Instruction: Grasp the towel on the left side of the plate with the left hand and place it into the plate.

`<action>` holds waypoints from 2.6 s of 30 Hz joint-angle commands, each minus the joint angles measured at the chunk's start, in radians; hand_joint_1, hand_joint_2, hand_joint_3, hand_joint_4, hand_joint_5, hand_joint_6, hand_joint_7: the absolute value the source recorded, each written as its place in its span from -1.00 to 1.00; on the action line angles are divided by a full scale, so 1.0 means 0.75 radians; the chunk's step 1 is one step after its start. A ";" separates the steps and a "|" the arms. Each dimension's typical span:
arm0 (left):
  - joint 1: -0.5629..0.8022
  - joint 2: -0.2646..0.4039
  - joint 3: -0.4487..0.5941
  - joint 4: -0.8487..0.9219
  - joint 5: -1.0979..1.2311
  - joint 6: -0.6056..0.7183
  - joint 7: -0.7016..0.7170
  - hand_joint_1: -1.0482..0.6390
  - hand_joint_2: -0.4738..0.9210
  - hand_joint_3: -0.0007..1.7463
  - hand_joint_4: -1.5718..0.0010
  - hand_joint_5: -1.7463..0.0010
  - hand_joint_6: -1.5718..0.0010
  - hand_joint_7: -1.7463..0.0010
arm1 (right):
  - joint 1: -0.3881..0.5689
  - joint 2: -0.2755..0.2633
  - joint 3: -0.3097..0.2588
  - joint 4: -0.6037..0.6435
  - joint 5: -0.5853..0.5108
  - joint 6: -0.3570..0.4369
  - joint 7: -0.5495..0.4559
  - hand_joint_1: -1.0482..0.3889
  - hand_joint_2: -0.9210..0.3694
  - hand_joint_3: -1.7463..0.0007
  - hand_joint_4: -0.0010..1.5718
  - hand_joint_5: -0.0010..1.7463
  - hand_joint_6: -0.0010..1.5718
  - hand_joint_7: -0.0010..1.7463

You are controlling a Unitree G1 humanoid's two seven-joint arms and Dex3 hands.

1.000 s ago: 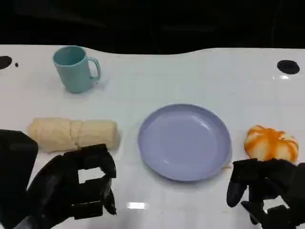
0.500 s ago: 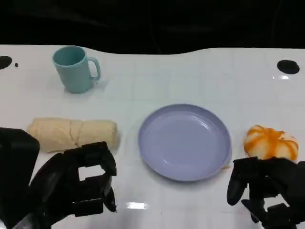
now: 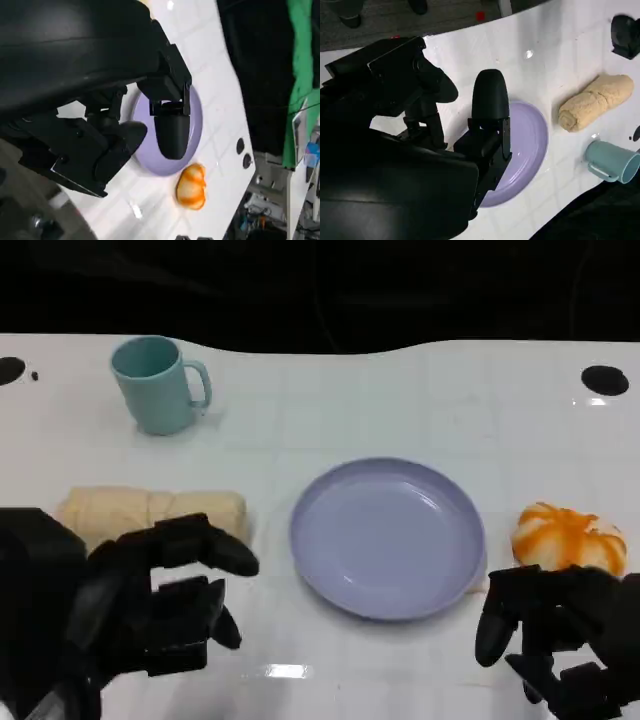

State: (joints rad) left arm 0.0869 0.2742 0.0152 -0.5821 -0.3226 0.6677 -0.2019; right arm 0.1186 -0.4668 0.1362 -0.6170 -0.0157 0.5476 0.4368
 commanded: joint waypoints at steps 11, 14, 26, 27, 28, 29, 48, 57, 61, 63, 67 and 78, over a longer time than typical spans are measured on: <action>-0.147 0.383 -0.192 0.182 0.757 -0.541 -0.066 -0.31 1.00 -0.94 0.67 0.40 0.52 1.00 | -0.031 0.003 0.003 -0.003 -0.005 0.028 -0.021 0.51 -0.52 -0.18 -0.12 0.92 -0.14 0.65; -0.199 0.428 -0.244 0.239 0.941 -0.599 -0.058 -0.39 1.00 -0.97 0.66 0.47 0.55 1.00 | -0.029 0.000 0.003 -0.005 -0.005 0.025 -0.020 0.51 -0.52 -0.18 -0.13 0.92 -0.14 0.65; -0.500 0.450 -0.449 0.561 1.439 -0.620 -0.159 -0.51 0.97 -1.00 0.67 0.57 0.62 0.99 | -0.036 -0.001 0.023 -0.020 -0.024 0.058 -0.029 0.52 -0.53 -0.17 -0.12 0.90 -0.15 0.65; -0.524 0.443 -0.461 0.597 1.455 -0.623 -0.165 -0.50 0.97 -1.00 0.62 0.62 0.61 0.99 | -0.035 0.002 0.023 -0.021 -0.023 0.058 -0.030 0.52 -0.53 -0.17 -0.11 0.91 -0.15 0.65; -0.549 0.435 -0.472 0.637 1.468 -0.629 -0.167 -0.50 0.96 -1.00 0.60 0.66 0.60 0.99 | -0.034 0.006 0.022 -0.021 -0.021 0.056 -0.031 0.52 -0.53 -0.17 -0.11 0.92 -0.14 0.65; -0.571 0.428 -0.481 0.673 1.477 -0.636 -0.166 -0.49 0.95 -1.00 0.58 0.68 0.59 0.99 | -0.032 0.009 0.020 -0.020 -0.019 0.054 -0.032 0.52 -0.52 -0.17 -0.11 0.92 -0.14 0.65; -0.957 0.201 -0.688 1.676 1.527 -0.888 0.028 -0.37 0.98 -0.97 0.24 0.89 0.42 0.97 | -0.027 0.010 0.019 -0.031 -0.015 0.058 -0.024 0.49 -0.51 -0.19 -0.11 0.92 -0.14 0.64; -1.000 0.134 -0.701 2.083 1.473 -1.098 0.357 -0.07 1.00 -0.81 0.14 -0.17 -0.23 0.90 | -0.021 0.007 0.016 -0.043 -0.012 0.063 -0.022 0.50 -0.50 -0.20 -0.11 0.90 -0.14 0.63; -1.001 0.148 -0.710 2.125 1.467 -1.190 0.449 0.00 1.00 -0.86 0.06 -0.77 -0.39 0.54 | -0.022 0.009 0.017 -0.046 -0.011 0.071 -0.023 0.50 -0.50 -0.21 -0.11 0.90 -0.13 0.63; -0.998 0.155 -0.707 2.131 1.462 -1.226 0.488 0.01 0.98 -0.65 -0.05 -0.95 -0.07 -0.42 | -0.020 0.009 0.019 -0.049 -0.013 0.070 -0.024 0.50 -0.50 -0.20 -0.11 0.91 -0.14 0.63; -0.979 0.169 -0.695 2.103 1.462 -1.285 0.628 0.02 0.82 -0.29 -0.11 -1.00 0.13 -0.96 | -0.017 0.004 0.023 -0.045 -0.020 0.052 -0.024 0.50 -0.49 -0.21 -0.11 0.91 -0.13 0.64; -0.855 0.168 -0.560 1.727 1.362 -1.255 0.655 0.02 0.71 -0.25 -0.10 -1.00 0.28 -1.00 | 0.016 0.008 0.018 -0.063 -0.019 0.039 -0.024 0.51 -0.48 -0.22 -0.09 0.92 -0.12 0.63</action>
State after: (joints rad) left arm -0.5769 0.3874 -0.4354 0.7831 0.7294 -0.2901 0.3095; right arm 0.1202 -0.4543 0.1550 -0.6510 -0.0297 0.5843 0.4208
